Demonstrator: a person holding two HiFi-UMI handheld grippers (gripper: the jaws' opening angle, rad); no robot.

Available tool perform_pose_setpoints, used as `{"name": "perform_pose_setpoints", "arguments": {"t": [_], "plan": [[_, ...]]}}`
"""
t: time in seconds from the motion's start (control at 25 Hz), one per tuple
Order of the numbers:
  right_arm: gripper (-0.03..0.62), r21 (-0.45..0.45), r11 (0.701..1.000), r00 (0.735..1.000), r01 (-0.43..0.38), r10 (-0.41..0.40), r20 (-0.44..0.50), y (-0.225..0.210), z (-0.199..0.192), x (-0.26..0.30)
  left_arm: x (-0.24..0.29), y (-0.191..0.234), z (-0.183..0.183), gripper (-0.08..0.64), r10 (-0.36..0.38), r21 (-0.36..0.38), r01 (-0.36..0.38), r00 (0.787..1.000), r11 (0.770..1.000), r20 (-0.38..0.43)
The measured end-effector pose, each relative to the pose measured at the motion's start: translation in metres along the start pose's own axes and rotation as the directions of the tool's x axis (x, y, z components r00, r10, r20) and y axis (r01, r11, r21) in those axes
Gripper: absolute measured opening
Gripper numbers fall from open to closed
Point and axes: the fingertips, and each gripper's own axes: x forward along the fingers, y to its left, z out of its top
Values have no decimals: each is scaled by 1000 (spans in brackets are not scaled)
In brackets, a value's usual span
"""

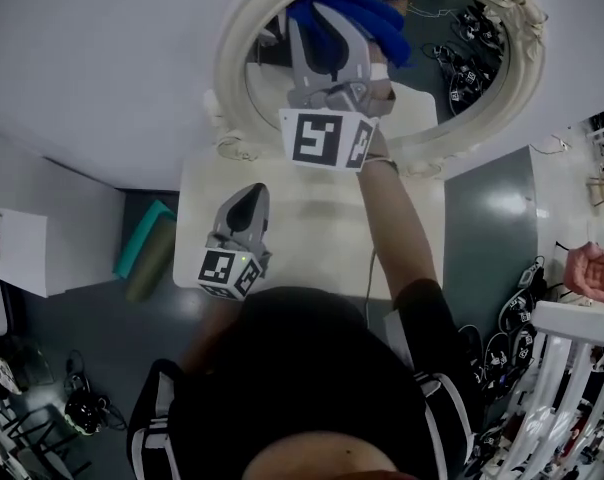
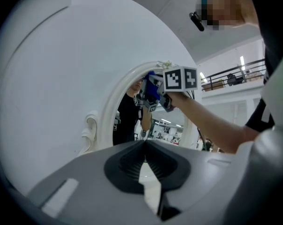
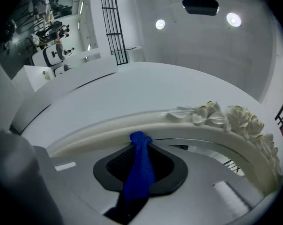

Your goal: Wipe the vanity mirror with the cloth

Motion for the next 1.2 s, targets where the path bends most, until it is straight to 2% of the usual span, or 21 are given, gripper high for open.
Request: {"name": "perform_pose_setpoints", "arguments": {"t": [0.24, 0.44, 0.68, 0.88, 1.08, 1.2], "plan": [[57, -121, 986, 993, -114, 114, -9, 79, -18, -6, -6, 12, -5, 11, 31, -2, -31, 999, 1000, -17], [57, -236, 945, 974, -227, 224, -43, 153, -51, -24, -11, 26, -7, 11, 71, 3, -71, 997, 997, -13], [55, -237, 917, 947, -320, 311, -77, 205, -90, -48, -15, 37, -15, 11, 103, -6, -103, 994, 995, -38], [55, -230, 885, 915, -404, 386, -121, 248, -136, -78, -23, 46, -21, 11, 131, -3, -131, 990, 991, -45], [52, -175, 880, 896, -442, 422, -141, 267, -160, -92, -24, 50, -22, 11, 138, -1, -139, 989, 990, -48], [51, -123, 869, 873, -478, 456, -170, 276, -179, -104, -24, 47, -20, 11, 131, -2, -131, 990, 991, -43]]}}
